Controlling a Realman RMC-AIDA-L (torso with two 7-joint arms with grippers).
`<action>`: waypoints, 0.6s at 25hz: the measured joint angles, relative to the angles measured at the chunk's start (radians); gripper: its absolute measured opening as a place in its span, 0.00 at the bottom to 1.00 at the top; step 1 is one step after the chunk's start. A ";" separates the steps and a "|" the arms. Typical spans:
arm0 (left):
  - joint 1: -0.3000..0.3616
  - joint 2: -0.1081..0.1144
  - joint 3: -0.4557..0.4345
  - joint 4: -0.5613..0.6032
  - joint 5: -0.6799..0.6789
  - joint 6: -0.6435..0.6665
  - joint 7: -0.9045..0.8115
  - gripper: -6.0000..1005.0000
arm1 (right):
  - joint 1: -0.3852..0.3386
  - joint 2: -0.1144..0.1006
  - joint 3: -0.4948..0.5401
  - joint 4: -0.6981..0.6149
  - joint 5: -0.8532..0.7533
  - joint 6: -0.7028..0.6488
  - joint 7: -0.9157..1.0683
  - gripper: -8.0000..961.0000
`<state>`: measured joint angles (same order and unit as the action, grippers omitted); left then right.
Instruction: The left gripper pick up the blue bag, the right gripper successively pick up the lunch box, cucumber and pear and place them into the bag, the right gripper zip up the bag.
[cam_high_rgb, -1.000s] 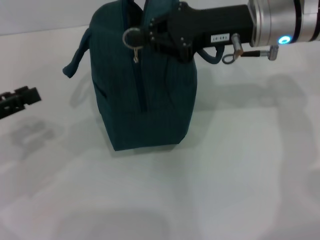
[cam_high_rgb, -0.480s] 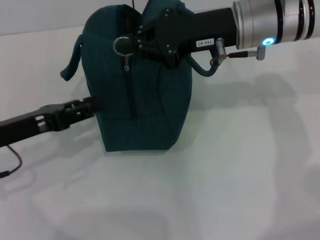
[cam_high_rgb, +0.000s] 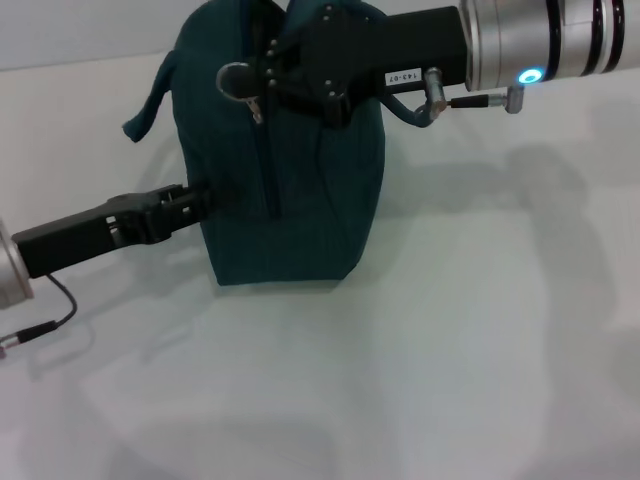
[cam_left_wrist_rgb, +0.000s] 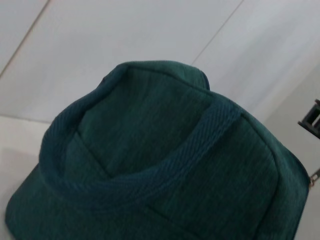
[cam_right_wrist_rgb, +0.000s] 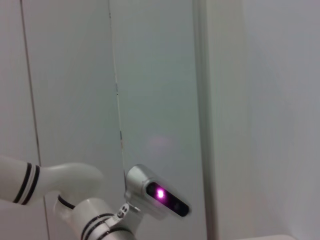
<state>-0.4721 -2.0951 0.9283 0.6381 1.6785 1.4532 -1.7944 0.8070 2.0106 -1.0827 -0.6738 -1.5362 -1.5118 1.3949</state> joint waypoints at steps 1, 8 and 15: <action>-0.001 0.000 0.009 -0.008 -0.017 -0.011 0.011 0.53 | 0.002 0.000 -0.002 0.001 0.000 0.000 0.001 0.07; -0.011 0.000 0.065 -0.030 -0.060 -0.078 0.052 0.53 | 0.003 0.002 -0.004 0.003 -0.004 0.000 0.002 0.07; -0.009 0.002 0.066 -0.047 -0.103 -0.064 0.176 0.53 | -0.003 0.001 -0.002 0.004 -0.004 0.003 0.002 0.08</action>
<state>-0.4807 -2.0929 0.9944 0.5912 1.5758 1.3896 -1.6186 0.8044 2.0112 -1.0851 -0.6702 -1.5397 -1.5090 1.3972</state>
